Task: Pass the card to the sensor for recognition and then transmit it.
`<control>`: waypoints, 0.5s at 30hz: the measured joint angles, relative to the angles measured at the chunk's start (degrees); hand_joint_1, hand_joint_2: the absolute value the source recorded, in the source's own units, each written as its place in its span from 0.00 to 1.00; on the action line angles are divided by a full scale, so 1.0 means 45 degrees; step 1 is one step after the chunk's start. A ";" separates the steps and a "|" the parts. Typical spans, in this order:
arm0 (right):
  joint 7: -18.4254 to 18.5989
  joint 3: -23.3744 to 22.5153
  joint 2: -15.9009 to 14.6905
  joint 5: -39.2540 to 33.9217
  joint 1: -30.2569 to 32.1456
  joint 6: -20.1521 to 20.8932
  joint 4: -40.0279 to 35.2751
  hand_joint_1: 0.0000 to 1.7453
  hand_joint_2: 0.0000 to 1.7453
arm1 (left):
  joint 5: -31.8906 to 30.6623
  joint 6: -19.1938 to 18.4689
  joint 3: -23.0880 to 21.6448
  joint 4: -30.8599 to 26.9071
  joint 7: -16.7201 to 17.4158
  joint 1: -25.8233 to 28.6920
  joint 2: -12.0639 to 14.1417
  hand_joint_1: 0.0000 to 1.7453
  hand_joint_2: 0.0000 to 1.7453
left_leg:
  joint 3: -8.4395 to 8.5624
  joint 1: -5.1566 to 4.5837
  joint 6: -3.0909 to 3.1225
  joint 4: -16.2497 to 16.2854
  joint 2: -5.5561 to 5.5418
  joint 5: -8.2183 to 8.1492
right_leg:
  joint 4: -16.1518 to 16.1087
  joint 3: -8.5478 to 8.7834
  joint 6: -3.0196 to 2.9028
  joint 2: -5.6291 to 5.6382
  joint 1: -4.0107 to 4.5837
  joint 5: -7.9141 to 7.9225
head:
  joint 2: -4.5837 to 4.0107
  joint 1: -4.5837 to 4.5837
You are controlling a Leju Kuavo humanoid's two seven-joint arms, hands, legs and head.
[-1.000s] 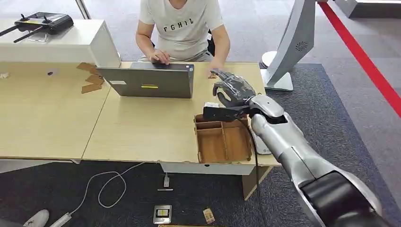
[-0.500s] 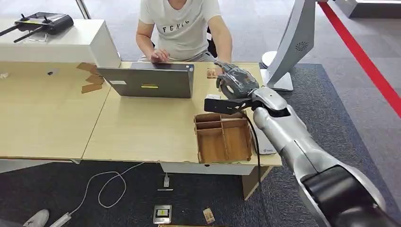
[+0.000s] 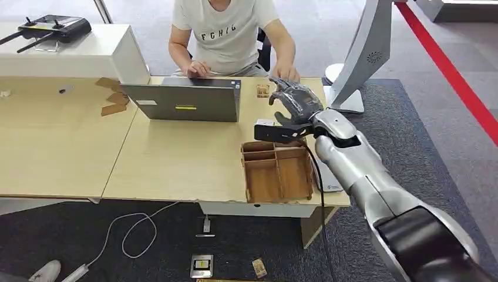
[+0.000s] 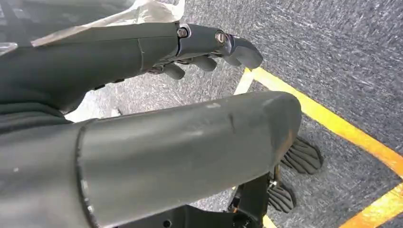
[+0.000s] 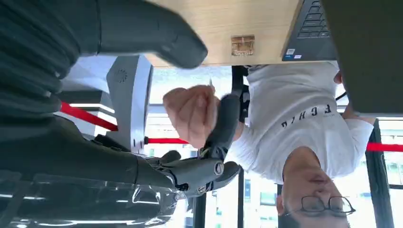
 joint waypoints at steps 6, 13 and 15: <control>-0.0053 0.0000 -0.0019 0.0510 0.0115 -0.0228 -0.0005 0.00 0.00 | 0.0117 0.0000 -0.0005 0.0000 0.0141 -0.0001 0.0034 0.00 0.00 | 0.0002 0.0001 -0.0002 0.0000 0.0000 0.0002 | 0.0000 0.0000 -0.0003 0.0000 -0.0001 0.0003 | 0.0000 -0.0005; -0.0010 -0.0054 -0.0384 0.1112 0.0062 -0.0374 0.0009 0.00 0.00 | 0.0325 0.1142 -0.0077 0.0000 0.0394 -0.0012 -0.0087 0.00 0.00 | 0.0005 -0.0002 -0.0004 0.0004 0.0001 0.0003 | -0.0002 -0.0002 -0.0003 0.0000 -0.0001 0.0003 | 0.0000 -0.0005; -0.0053 -0.0112 -0.0655 0.1238 -0.0026 -0.0374 0.0073 0.00 0.00 | 0.0354 0.1209 -0.0112 0.0000 0.0476 -0.0007 -0.0170 0.00 0.00 | 0.0002 -0.0004 -0.0003 0.0007 0.0001 0.0003 | -0.0004 0.0000 -0.0001 -0.0002 -0.0001 0.0003 | 0.0000 0.0000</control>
